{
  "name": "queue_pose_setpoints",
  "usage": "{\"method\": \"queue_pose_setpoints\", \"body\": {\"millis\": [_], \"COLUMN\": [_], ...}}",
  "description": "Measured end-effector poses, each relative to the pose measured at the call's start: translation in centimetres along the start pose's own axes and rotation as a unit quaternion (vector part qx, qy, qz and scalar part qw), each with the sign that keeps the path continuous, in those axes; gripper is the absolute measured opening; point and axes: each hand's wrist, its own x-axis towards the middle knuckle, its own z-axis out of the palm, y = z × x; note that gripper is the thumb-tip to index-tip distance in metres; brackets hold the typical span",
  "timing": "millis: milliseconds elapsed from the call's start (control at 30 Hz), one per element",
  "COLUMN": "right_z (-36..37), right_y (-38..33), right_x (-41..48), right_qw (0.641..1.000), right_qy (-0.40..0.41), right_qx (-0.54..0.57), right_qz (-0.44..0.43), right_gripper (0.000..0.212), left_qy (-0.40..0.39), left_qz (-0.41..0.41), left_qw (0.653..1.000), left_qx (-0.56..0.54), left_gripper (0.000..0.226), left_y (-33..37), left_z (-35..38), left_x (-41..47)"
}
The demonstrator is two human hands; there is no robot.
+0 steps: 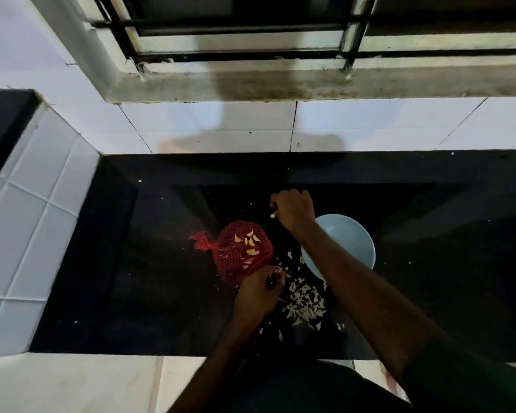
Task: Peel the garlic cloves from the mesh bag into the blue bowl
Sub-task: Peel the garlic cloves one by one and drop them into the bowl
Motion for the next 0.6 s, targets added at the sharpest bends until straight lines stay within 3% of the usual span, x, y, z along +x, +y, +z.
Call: {"method": "queue_pose_setpoints", "body": {"millis": [267,433,600], "right_z": [1.1,1.4,-1.8], "right_y": [0.8,0.9,2.5], "right_x": [0.4,-1.1,-3.5], "right_qw": [0.997,0.993,0.998], "right_qy": [-0.029,-0.017,0.037], "right_qx": [-0.044,-0.084,0.053], "right_qz": [-0.053,-0.087,-0.014], "right_gripper": [0.009,0.030,0.015], "left_qy": [0.012,0.002,0.008], "left_qz": [-0.007,-0.013,-0.007], "left_qw": [1.000,1.000,1.000], "left_qx": [0.005,0.004,-0.003], "left_gripper": [0.014,0.013,0.014], "left_y": [-1.1,-0.1,0.4], "left_z": [-0.2,0.0,0.6], "left_x": [-0.1,0.0,-0.4]}}
